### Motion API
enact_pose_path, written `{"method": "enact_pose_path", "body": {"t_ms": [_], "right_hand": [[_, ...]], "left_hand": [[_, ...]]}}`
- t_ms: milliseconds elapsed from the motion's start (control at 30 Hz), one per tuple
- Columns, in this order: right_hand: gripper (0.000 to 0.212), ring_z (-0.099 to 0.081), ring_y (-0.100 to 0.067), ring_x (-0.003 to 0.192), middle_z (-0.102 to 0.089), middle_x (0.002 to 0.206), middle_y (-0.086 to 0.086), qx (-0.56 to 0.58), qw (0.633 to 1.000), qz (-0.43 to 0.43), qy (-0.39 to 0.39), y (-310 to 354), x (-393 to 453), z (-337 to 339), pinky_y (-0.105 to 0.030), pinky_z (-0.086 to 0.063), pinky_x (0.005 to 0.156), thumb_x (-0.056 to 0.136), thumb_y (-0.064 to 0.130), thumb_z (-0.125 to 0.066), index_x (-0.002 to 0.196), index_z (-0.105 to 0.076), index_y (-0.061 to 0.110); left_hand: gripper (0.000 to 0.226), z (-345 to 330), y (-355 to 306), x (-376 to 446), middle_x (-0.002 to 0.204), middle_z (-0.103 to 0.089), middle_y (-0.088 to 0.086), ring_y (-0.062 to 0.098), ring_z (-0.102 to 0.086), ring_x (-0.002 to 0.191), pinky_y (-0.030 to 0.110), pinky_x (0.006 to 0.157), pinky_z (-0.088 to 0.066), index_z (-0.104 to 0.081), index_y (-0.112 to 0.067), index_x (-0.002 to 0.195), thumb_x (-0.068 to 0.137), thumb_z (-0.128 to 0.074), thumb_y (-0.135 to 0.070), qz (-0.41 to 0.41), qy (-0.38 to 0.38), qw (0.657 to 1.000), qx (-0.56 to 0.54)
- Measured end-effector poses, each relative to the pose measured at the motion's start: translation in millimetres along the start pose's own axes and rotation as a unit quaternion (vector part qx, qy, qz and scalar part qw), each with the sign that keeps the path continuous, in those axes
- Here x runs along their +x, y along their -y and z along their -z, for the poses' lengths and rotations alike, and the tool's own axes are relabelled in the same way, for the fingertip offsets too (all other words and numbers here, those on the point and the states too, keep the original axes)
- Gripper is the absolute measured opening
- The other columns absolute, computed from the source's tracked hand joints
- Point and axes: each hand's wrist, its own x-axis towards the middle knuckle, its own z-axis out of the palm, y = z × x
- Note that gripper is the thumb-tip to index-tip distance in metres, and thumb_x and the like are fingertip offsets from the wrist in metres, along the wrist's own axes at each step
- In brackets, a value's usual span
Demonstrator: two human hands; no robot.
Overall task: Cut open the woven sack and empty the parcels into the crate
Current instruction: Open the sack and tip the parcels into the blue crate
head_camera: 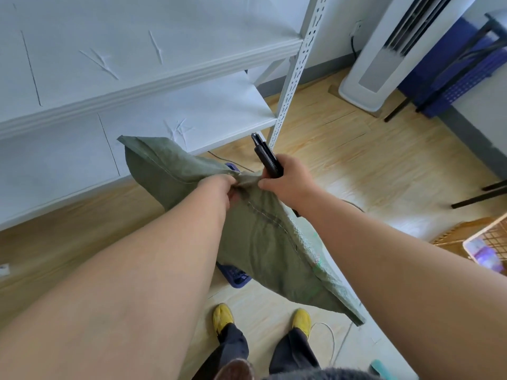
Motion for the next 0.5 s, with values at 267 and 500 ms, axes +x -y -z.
{"method": "enact_pose_path", "body": {"t_ms": [267, 500], "right_hand": [[0.017, -0.068, -0.028, 0.082, -0.068, 0.097, -0.008, 0.027, 0.994, -0.094, -0.046, -33.5, -27.9, 25.1, -0.046, -0.058, 0.077, 0.081, 0.014, -0.068, 0.095, -0.058, 0.017], [0.01, -0.064, -0.026, 0.072, -0.062, 0.077, -0.001, 0.081, 0.977, -0.181, -0.078, -95.9, -32.0, 25.2, -0.04, -0.057, 0.073, 0.077, 0.018, -0.066, 0.083, -0.06, 0.022]], "left_hand": [[0.014, -42.6, -85.9, -70.7, 0.07, -0.055, 0.005, 0.01, -0.05, 0.035, 0.017, 0.045, -0.052, -0.062, -0.01, 0.093, 0.09, -0.054, 0.001, -0.226, 0.017, 0.968, -0.111], [0.021, -62.9, 22.4, -24.3, 0.078, -0.059, 0.003, 0.014, -0.058, 0.067, 0.028, 0.063, -0.052, -0.062, -0.014, 0.107, 0.091, -0.056, -0.002, -0.198, -0.007, 0.955, 0.218]]}}
